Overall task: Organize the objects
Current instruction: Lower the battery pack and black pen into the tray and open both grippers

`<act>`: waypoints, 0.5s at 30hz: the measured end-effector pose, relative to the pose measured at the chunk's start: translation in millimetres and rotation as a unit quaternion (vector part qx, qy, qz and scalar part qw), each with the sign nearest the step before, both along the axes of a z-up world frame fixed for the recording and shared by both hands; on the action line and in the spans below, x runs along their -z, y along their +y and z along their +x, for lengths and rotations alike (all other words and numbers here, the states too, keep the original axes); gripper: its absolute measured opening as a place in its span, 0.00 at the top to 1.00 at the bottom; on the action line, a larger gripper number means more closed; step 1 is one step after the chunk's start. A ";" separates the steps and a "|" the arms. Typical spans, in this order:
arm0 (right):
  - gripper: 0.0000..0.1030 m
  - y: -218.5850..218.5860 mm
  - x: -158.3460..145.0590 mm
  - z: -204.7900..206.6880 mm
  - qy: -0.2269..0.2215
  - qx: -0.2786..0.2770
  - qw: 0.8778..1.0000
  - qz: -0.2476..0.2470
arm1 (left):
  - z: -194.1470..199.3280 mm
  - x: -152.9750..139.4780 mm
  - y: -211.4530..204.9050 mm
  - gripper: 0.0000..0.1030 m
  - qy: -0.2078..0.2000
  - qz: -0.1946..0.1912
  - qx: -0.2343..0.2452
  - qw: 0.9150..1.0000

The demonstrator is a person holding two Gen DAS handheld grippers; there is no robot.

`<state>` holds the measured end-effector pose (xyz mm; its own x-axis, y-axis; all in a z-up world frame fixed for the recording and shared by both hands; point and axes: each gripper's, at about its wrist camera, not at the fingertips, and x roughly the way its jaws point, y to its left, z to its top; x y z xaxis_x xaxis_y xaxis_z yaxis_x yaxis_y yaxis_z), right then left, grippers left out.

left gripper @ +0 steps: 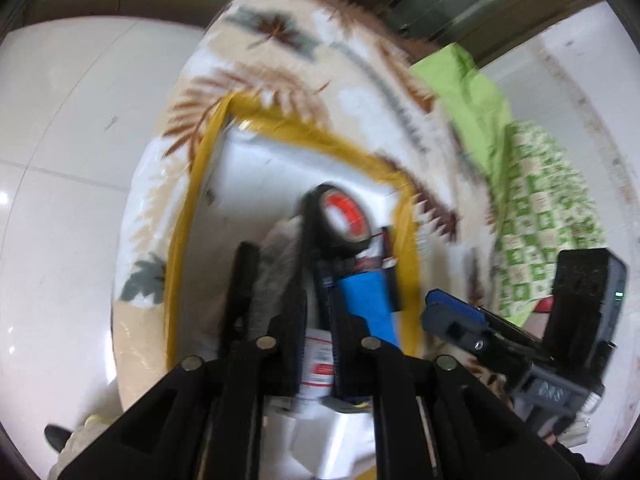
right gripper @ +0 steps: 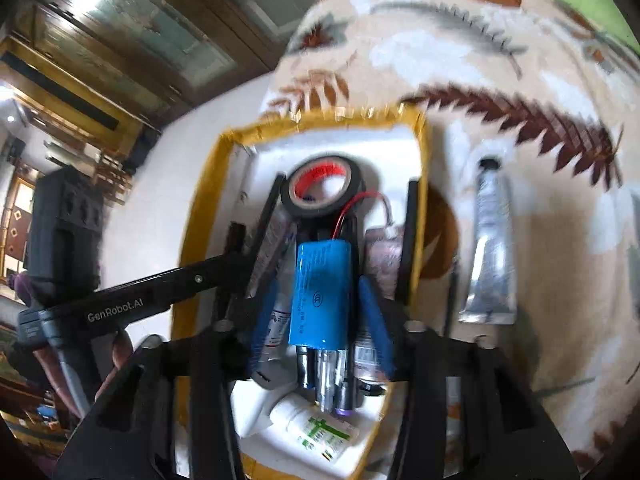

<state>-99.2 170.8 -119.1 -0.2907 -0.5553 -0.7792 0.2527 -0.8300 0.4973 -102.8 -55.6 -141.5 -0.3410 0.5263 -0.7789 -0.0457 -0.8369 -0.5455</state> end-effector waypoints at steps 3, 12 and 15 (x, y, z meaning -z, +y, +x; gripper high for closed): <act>0.46 33.6 -12.8 7.8 0.021 0.012 1.000 -0.010 | 12.7 -22.4 4.5 0.34 0.045 0.010 -0.003 0.999; 0.46 107.7 30.8 16.8 -0.026 0.051 0.998 0.012 | 47.4 -63.6 35.9 0.29 0.089 0.066 0.002 0.994; 0.46 97.5 41.8 7.0 -0.032 0.044 0.998 0.021 | 67.2 -68.5 40.6 0.29 0.091 0.085 -0.012 0.992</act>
<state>-92.3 268.3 -160.9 -0.2857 -0.4962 -0.8199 0.1477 -0.8681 0.4739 -35.5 -15.0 -73.0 -0.4816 0.6353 -0.6037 -0.1368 -0.7349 -0.6642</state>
